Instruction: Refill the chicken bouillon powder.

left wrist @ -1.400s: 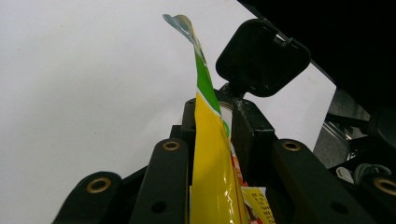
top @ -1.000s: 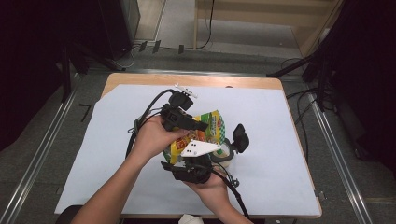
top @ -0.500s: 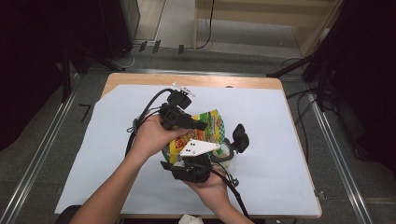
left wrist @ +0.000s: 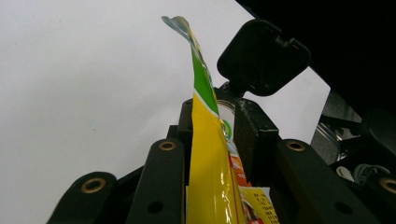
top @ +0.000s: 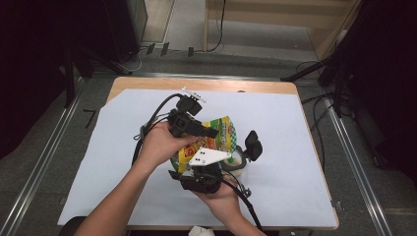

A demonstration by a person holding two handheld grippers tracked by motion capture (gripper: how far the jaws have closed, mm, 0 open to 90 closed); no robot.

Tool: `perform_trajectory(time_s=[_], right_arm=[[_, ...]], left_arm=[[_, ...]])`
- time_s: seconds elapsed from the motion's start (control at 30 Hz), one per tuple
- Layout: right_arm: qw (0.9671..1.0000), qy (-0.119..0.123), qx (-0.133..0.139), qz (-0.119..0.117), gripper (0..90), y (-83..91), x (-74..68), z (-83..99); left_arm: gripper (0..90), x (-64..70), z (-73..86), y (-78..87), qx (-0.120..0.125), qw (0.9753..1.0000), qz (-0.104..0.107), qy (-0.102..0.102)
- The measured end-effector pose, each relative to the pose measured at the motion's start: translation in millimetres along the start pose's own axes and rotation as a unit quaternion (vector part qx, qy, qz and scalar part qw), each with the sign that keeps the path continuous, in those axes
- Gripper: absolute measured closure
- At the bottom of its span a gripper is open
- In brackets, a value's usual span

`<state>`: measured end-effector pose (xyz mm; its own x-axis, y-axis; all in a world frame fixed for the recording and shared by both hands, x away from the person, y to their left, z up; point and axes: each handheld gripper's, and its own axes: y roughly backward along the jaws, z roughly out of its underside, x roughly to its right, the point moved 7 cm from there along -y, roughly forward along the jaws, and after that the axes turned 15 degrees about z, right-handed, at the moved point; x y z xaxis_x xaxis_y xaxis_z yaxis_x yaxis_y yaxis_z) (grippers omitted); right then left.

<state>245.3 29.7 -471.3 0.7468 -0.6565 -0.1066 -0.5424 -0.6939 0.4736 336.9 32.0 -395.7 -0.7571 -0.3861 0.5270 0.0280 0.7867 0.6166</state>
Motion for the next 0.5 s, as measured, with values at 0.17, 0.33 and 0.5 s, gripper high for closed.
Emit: perform_trajectory(time_s=[0.17,0.33,0.5], right_arm=[[1.0,-0.002,0.001,0.0,64.2,-0.8,0.4,-1.3],[1.0,-0.005,0.002,-0.001,64.2,-1.7,-0.2,-1.4],[1.0,-0.006,0.007,-0.003,64.4,-5.1,-0.2,-1.9]], left_arm=[[73.0,-0.1,-0.9,1.3,0.003,1.0,-0.003,-0.002],[73.0,-1.0,-0.6,2.1,0.003,1.0,-0.006,-0.003],[73.5,4.3,-1.2,3.9,0.004,0.9995,-0.026,-0.015]])
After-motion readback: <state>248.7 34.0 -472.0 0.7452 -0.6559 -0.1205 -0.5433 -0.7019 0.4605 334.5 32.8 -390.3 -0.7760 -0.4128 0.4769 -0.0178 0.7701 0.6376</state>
